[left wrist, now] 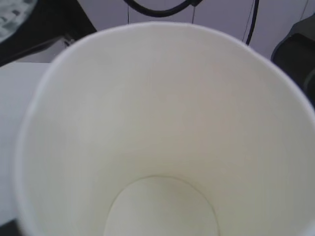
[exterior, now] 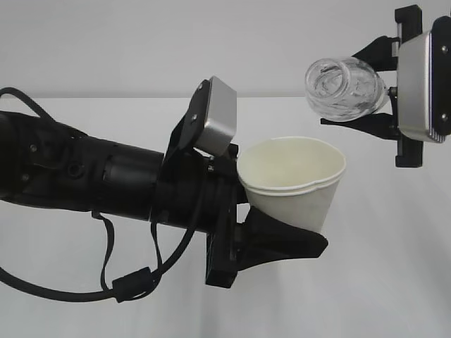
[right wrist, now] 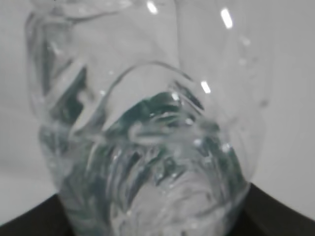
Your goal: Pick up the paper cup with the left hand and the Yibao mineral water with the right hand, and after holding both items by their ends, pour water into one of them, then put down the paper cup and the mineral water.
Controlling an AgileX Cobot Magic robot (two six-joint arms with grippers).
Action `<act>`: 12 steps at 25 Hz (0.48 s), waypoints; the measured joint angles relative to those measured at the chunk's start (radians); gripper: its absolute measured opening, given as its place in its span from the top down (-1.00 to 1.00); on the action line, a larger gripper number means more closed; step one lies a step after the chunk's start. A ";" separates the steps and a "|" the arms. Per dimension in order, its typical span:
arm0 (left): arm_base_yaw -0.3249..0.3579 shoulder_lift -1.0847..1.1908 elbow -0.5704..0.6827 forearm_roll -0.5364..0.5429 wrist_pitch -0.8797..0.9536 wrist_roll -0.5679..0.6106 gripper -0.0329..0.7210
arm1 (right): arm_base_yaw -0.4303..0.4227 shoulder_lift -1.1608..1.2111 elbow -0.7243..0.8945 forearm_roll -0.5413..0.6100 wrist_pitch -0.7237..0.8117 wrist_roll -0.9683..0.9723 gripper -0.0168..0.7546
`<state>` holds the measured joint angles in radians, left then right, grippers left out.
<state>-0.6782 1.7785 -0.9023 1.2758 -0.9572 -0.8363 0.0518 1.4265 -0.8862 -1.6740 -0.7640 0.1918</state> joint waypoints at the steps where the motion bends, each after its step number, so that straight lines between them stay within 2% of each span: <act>1: 0.000 0.000 0.000 0.003 0.000 0.000 -0.27 | 0.000 0.000 0.000 0.003 0.000 -0.014 -0.16; 12: 0.000 0.000 0.000 0.014 0.020 -0.002 -0.26 | 0.000 0.000 0.000 0.033 0.008 -0.124 -0.15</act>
<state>-0.6782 1.7785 -0.9023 1.2895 -0.9375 -0.8387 0.0518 1.4265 -0.8862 -1.6413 -0.7563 0.0679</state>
